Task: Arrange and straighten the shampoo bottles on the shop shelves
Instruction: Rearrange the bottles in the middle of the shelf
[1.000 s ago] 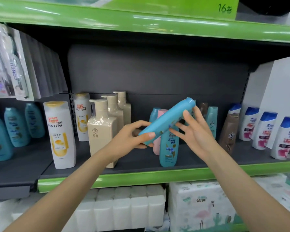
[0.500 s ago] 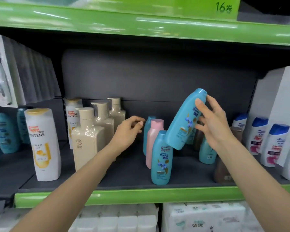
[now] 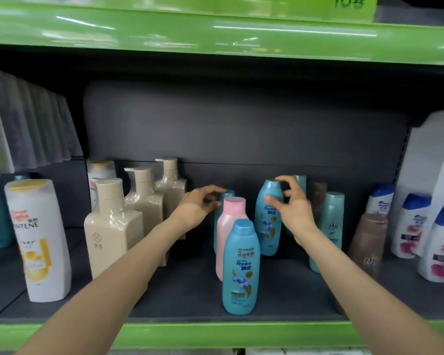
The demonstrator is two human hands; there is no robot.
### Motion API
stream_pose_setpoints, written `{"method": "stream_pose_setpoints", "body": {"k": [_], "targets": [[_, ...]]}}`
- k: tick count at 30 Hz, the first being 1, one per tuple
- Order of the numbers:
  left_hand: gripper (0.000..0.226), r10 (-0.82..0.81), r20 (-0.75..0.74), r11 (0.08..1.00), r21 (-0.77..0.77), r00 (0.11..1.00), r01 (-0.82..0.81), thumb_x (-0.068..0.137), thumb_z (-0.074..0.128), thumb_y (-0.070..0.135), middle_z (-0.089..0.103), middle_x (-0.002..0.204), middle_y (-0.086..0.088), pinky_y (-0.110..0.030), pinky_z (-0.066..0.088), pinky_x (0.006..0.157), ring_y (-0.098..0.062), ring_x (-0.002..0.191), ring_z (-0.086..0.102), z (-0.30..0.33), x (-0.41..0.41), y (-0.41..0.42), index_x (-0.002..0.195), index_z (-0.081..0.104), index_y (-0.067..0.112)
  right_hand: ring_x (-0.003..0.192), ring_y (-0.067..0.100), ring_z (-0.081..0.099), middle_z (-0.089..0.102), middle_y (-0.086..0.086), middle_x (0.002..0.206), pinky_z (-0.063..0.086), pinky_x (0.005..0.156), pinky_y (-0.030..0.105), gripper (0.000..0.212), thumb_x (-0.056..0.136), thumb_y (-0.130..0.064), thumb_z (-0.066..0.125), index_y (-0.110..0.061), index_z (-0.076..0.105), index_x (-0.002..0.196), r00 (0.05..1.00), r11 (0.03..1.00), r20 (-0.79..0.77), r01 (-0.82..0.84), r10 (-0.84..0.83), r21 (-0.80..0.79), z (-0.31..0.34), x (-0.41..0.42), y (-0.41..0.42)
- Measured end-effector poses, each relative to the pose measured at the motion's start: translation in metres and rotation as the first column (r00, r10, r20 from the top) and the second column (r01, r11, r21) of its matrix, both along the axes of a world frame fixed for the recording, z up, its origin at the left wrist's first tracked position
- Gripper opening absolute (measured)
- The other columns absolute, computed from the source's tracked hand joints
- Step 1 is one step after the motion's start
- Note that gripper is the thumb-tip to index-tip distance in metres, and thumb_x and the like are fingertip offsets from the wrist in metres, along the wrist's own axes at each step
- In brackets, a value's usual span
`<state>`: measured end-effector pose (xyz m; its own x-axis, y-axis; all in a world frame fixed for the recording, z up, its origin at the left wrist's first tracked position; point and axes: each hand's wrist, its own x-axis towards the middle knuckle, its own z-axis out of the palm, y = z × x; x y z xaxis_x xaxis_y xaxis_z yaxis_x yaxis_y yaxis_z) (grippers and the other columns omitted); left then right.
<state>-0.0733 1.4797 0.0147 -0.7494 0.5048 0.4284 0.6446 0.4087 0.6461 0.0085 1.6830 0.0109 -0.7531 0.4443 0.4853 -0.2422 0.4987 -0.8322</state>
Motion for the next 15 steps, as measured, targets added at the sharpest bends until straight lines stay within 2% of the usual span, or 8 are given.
{"method": "stream_pose_setpoints", "body": {"k": [3, 6, 8, 10, 13, 15], "targets": [[0.03, 0.004, 0.012, 1.0, 0.015, 1.0, -0.004, 0.09, 0.058, 0.01, 0.065, 0.112, -0.006, -0.026, 0.048, 0.085, -0.015, 0.098, 0.059, -0.003, -0.007, 0.001, 0.111, 0.058, 0.031, 0.088, 0.019, 0.053, 0.053, 0.006, 0.101, 0.039, 0.06, 0.022, 0.04, 0.086, -0.011, 0.065, -0.022, 0.049, 0.12, 0.999, 1.0, 0.035, 0.003, -0.003, 0.0, -0.013, -0.024, -0.001], [0.031, -0.003, 0.01, 1.0, 0.031, 1.0, 0.003, 0.09, 0.058, 0.008, 0.065, 0.111, -0.006, -0.024, 0.047, 0.081, -0.015, 0.095, 0.06, -0.006, -0.013, 0.001, 0.112, 0.058, 0.03, 0.08, 0.015, 0.053, 0.054, 0.001, 0.09, 0.041, 0.057, 0.021, 0.038, 0.086, -0.005, 0.064, -0.018, 0.05, 0.118, 0.999, 1.0, 0.04, -0.005, 0.006, -0.027, -0.024, -0.043, 0.001], [0.034, 0.0, 0.014, 0.999, 0.04, 1.0, 0.0, 0.091, 0.055, 0.006, 0.065, 0.11, -0.006, -0.025, 0.048, 0.081, -0.015, 0.093, 0.06, -0.006, -0.014, 0.001, 0.118, 0.058, 0.026, 0.087, 0.019, 0.055, 0.056, 0.0, 0.09, 0.045, 0.064, 0.026, 0.037, 0.085, -0.004, 0.064, -0.017, 0.05, 0.117, 1.0, 0.999, 0.023, -0.017, 0.018, -0.036, -0.029, -0.053, 0.003], [0.038, -0.002, 0.05, 0.999, 0.044, 0.999, 0.0, 0.093, 0.051, 0.006, 0.064, 0.106, -0.007, -0.029, 0.053, 0.078, -0.018, 0.091, 0.061, -0.005, -0.014, 0.001, 0.123, 0.054, 0.029, 0.095, 0.021, 0.056, 0.058, 0.005, 0.102, 0.046, 0.075, 0.03, 0.036, 0.086, -0.005, 0.063, -0.018, 0.05, 0.117, 1.0, 1.0, 0.016, -0.017, 0.017, -0.007, -0.032, -0.063, 0.005], [0.036, 0.005, 0.107, 0.999, 0.038, 0.994, -0.009, 0.094, 0.05, 0.009, 0.064, 0.1, -0.007, -0.03, 0.054, 0.074, -0.019, 0.087, 0.063, -0.006, -0.018, 0.002, 0.117, 0.052, 0.037, 0.101, 0.023, 0.057, 0.06, 0.011, 0.111, 0.049, 0.087, 0.039, 0.037, 0.085, -0.007, 0.064, -0.02, 0.051, 0.117, 1.0, 0.999, -0.005, -0.029, 0.029, 0.023, -0.037, -0.077, 0.007], [0.034, 0.011, 0.142, 0.998, 0.053, 0.99, -0.019, 0.094, 0.048, 0.008, 0.064, 0.095, -0.006, -0.028, 0.052, 0.072, -0.017, 0.084, 0.062, -0.007, -0.021, 0.004, 0.115, 0.053, 0.035, 0.103, 0.022, 0.057, 0.061, 0.011, 0.113, 0.049, 0.091, 0.04, 0.039, 0.084, -0.006, 0.065, -0.019, 0.051, 0.118, 0.999, 0.998, -0.011, -0.044, 0.045, 0.033, -0.037, -0.087, 0.006]]}}
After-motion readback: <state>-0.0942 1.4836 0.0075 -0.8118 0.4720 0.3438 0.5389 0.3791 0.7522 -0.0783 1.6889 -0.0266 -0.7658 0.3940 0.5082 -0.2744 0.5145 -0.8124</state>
